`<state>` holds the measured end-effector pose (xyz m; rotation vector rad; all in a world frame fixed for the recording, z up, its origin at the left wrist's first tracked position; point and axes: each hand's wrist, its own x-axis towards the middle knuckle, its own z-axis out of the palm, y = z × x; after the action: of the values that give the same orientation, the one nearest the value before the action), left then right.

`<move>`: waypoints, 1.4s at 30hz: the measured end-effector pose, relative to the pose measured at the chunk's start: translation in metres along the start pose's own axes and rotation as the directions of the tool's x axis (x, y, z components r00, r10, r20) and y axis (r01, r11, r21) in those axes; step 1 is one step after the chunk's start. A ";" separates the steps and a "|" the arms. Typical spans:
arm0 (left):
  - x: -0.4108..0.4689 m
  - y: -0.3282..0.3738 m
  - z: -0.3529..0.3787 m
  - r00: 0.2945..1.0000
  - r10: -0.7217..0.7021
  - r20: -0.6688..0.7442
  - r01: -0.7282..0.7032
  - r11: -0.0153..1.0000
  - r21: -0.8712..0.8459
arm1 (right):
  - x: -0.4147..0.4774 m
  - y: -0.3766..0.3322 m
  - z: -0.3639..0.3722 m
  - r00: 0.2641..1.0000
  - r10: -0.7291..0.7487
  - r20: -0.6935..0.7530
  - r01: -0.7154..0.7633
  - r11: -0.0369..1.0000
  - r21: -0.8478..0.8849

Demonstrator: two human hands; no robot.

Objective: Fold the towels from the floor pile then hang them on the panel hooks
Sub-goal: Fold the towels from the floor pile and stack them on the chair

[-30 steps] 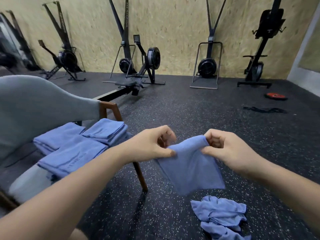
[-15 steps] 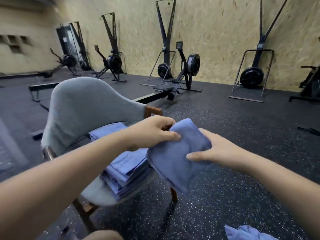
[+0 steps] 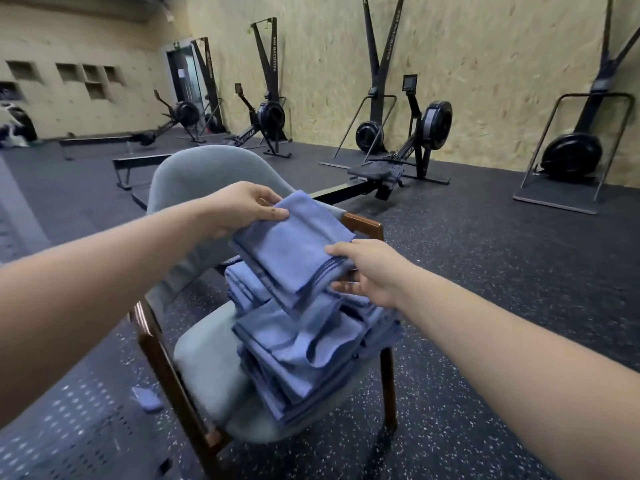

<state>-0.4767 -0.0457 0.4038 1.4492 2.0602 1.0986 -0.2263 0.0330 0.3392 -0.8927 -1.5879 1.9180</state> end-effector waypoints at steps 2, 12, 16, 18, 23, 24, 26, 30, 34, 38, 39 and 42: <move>0.020 -0.016 -0.010 0.999 -0.027 -0.039 0.030 0.998 0.060 | 0.025 -0.002 0.019 0.998 0.058 -0.027 -0.058 0.998 0.029; 0.075 -0.081 -0.001 0.994 -0.103 -0.023 0.099 0.838 0.536 | 0.100 0.020 0.060 0.986 -0.014 -0.168 -0.069 0.875 -0.479; 0.075 -0.089 0.015 0.995 -0.093 0.029 0.051 0.754 0.654 | 0.096 0.023 0.053 0.950 -0.307 -0.066 0.073 0.420 -0.905; 0.073 -0.085 0.020 0.998 -0.062 0.029 0.026 0.740 0.672 | 0.091 0.021 0.042 0.943 -0.332 -0.018 0.111 0.367 -0.923; 0.059 -0.046 0.043 0.997 0.064 0.047 -0.079 0.787 0.612 | 0.054 0.009 -0.006 0.899 -0.437 0.021 0.190 0.348 -0.918; 0.054 -0.033 0.053 0.994 0.090 0.064 -0.111 0.804 0.585 | 0.043 0.007 -0.019 0.887 -0.462 0.017 0.196 0.344 -0.918; 0.041 -0.005 0.078 0.984 0.138 0.115 -0.178 0.824 0.538 | 0.018 0.005 -0.048 0.864 -0.503 -0.001 0.198 0.342 -0.919; 0.013 0.041 0.144 0.951 0.211 0.224 -0.293 0.841 0.454 | -0.034 0.012 -0.110 0.858 -0.506 -0.091 0.149 0.415 -0.898; -0.017 0.077 0.236 0.898 0.284 0.335 -0.396 0.854 0.337 | -0.094 0.036 -0.183 0.849 -0.478 -0.225 0.024 0.460 -0.888; -0.052 0.096 0.340 0.835 0.299 0.462 -0.445 0.861 0.247 | -0.153 0.085 -0.254 0.845 -0.386 -0.370 -0.132 0.520 -0.844; -0.061 0.097 0.366 0.816 0.294 0.498 -0.449 0.865 0.225 | -0.166 0.101 -0.270 0.843 -0.357 -0.402 -0.169 0.533 -0.829; -0.090 0.093 0.443 0.753 0.260 0.604 -0.451 0.873 0.186 | -0.200 0.157 -0.313 0.830 -0.261 -0.494 -0.273 0.582 -0.766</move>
<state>-0.0780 0.0522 0.1930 2.0989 1.6017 0.3509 0.1457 0.0611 0.1859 -1.6400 -2.0348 0.6347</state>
